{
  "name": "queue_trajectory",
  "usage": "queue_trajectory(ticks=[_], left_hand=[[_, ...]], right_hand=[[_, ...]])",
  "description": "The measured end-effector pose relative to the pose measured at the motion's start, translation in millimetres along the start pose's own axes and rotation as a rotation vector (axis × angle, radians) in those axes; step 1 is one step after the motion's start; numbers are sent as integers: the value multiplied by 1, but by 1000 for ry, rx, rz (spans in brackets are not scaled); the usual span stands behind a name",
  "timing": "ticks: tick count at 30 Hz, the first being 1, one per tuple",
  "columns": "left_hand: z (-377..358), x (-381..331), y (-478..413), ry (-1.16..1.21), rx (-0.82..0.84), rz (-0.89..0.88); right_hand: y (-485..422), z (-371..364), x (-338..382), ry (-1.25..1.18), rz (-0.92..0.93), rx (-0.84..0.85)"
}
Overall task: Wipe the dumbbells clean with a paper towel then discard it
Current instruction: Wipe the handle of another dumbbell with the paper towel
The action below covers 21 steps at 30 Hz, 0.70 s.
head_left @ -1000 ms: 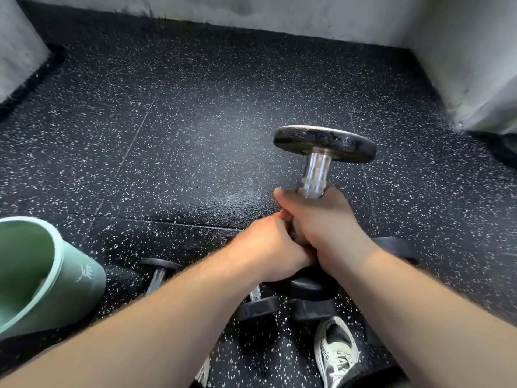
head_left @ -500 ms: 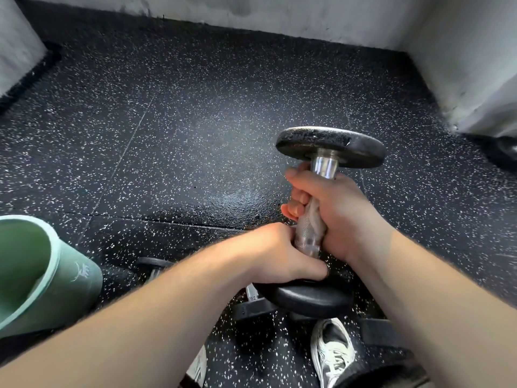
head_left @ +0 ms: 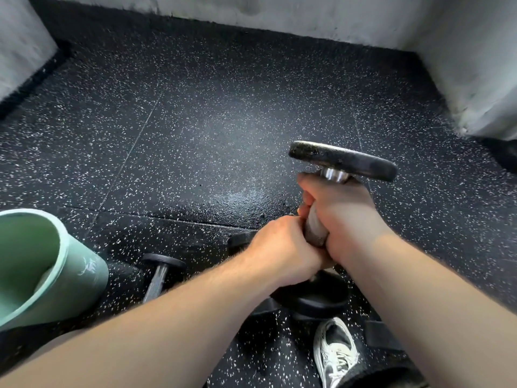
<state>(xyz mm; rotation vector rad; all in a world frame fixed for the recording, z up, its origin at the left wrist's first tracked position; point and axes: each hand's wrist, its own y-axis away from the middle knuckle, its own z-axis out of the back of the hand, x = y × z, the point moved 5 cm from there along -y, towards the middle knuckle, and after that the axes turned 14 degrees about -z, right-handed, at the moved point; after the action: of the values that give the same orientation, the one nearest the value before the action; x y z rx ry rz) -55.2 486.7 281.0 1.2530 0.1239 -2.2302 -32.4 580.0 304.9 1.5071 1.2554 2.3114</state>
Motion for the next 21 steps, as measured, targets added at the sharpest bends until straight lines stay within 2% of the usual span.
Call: queue_trajectory(ticks=[2,4,6,8,10,11,13,17,19,21], left_hand=[[-2,2,0,31,3,14],[-2,4,1,108,-10,41],[-1,8,2,167,-20,97],[2,12,4,221,-28,144],[4,11,3,293,-40,152],[5,11,1,319,-48,141],[8,8,-3,306,-78,81],[16,0,-10,236,-159,-172],[13,1,-12,185,-82,-198],[7,7,-13,33,16,-113]], right_hand=[[1,-2,0,8,-19,45],[2,-3,-3,-32,-65,178],[5,-7,-7,-98,-99,424],[12,-14,-7,-20,-85,703],[12,-13,-7,29,-53,862],[10,-10,-6,43,-14,859],[6,-4,-4,98,86,749],[4,0,-8,509,320,319],[8,2,-7,638,352,116],[12,5,-7,690,350,-17]])
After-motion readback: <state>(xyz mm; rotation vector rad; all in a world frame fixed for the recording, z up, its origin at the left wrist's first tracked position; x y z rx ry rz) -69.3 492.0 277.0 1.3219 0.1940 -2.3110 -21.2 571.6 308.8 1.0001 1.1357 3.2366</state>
